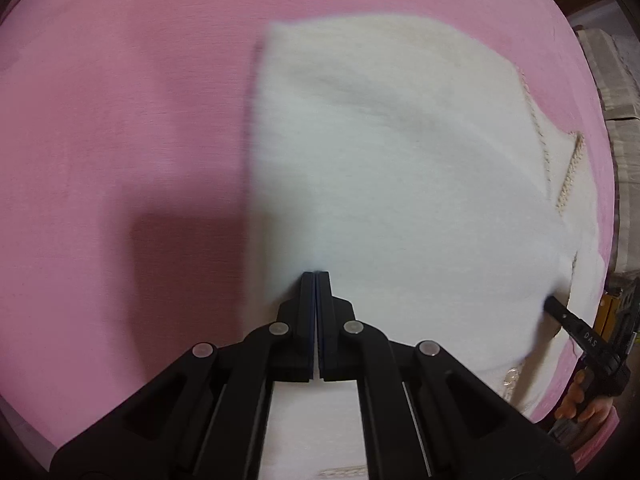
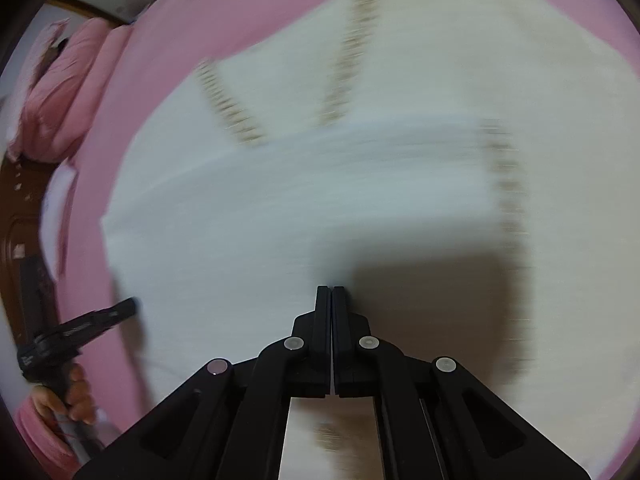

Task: Fold large clothes

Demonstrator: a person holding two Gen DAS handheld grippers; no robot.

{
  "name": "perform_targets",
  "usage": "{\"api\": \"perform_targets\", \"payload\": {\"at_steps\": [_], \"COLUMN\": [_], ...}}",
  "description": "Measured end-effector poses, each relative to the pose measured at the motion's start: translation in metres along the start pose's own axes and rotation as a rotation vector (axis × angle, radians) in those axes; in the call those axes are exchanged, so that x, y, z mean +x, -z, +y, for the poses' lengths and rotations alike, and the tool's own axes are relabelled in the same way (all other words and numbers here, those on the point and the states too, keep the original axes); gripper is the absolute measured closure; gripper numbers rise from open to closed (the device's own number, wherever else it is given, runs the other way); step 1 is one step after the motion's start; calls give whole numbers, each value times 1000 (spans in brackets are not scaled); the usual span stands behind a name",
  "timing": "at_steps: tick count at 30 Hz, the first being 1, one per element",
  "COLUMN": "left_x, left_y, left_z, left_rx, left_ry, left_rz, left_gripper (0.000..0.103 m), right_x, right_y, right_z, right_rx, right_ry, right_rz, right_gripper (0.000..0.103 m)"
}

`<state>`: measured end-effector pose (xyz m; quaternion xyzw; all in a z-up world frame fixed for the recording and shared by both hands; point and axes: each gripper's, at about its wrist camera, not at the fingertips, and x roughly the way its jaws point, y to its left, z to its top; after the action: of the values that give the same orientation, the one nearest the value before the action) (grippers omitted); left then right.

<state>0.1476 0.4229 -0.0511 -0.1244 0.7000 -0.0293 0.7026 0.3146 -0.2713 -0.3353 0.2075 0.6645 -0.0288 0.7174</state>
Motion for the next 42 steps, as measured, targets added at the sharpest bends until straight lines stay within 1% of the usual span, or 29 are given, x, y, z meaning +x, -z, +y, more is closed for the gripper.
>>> {"api": "perform_targets", "payload": {"at_steps": [1, 2, 4, 7, 8, 9, 10, 12, 13, 14, 16, 17, 19, 20, 21, 22, 23, 24, 25, 26, 27, 28, 29, 30, 31, 33, 34, 36, 42], "left_x": [-8, -15, -22, -42, -55, -60, -74, -71, -81, -88, -115, -124, -133, -142, -152, -143, -148, -137, -132, -124, -104, -93, -95, -94, -85, -94, -84, -83, -116], "left_y": [4, 7, 10, 25, 36, 40, 41, 69, 80, 81, 106, 116, 126, 129, 125, 120, 108, 102, 102, 97, 86, 85, 85, 87, 83, 98, 93, 104, 148], "left_z": [6, 11, 32, 47, 55, 54, 60, 69, 68, 75, 83, 79, 69, 70, 74, 47, 35, 17, 2, -14, -45, -67, -77, -81, -98, -104, -116, -128, -133], "left_rx": [-3, -9, -34, -59, -60, -62, -66, -79, -80, -74, -64, -66, -74, -72, -64, -56, -48, -39, -33, -27, -20, -10, -4, 2, 7, 7, 6, 8, -8], "left_ry": [9, -5, -18, -43, -56, -66, -74, -60, -47, -45, -56, -59, -57, -55, -54, -57, -56, -52, -55, -72, -102, -128, -137, -144, -150, -167, -174, -183, -187], "left_rz": [-6, -19, -32, -56, -68, -79, -89, -108, -117, -120, -127, -137, -159, -165, -169, -169, -168, -170, -181, -193, -208, -225, -234, -237, -240, -248, -250, -255, -318], "left_gripper": [102, 102, 102, 102, 102, 102, 102, 102, 102, 102, 102, 102, 101, 100, 97, 88, 81, 61, 41, 34, 31, 31, 31, 31, 31, 31, 30, 30, 30], "right_x": [-5, -13, -21, -36, -31, -23, -21, -21, -25, -17, -32, -22, -23, -33, -41, -42, -48, -56, -62, -68, -85, -100, -117, -125, -131, -140, -142, -158, -172], "right_y": [1, 0, 2, 4, 7, 8, 10, 11, 19, 34, 48, 47, 64, 71, 77, 83, 89, 94, 97, 101, 110, 119, 130, 136, 141, 149, 152, 167, 204], "right_z": [-14, -31, -44, -44, -33, -6, -3, 10, 8, 20, 13, 27, 54, 53, 53, 56, 58, 59, 60, 64, 58, 54, 47, 49, 50, 54, 55, 55, 63], "right_rx": [23, 56, 94, 47, 42, 46, 56, 74, 81, 86, 88, 90, 82, 68, 57, 48, 41, 37, 33, 27, 21, 12, 3, -5, -10, -14, -17, -36, -86], "right_ry": [46, 46, 52, 111, 114, 116, 114, 103, 100, 101, 93, 89, 69, 56, 47, 40, 30, 20, 13, 10, 10, 10, 8, 6, 3, -13, -20, -24, -60], "right_rz": [-14, -25, -37, -65, -67, -64, -60, -62, -72, -82, -90, -87, -86, -91, -99, -108, -117, -125, -133, -147, -161, -174, -183, -187, -189, -192, -195, -200, -200], "right_gripper": [103, 103, 103, 103, 103, 103, 103, 103, 103, 103, 103, 103, 103, 99, 92, 80, 71, 46, 28, 24, 22, 22, 22, 22, 22, 22, 22, 21, 21]}}
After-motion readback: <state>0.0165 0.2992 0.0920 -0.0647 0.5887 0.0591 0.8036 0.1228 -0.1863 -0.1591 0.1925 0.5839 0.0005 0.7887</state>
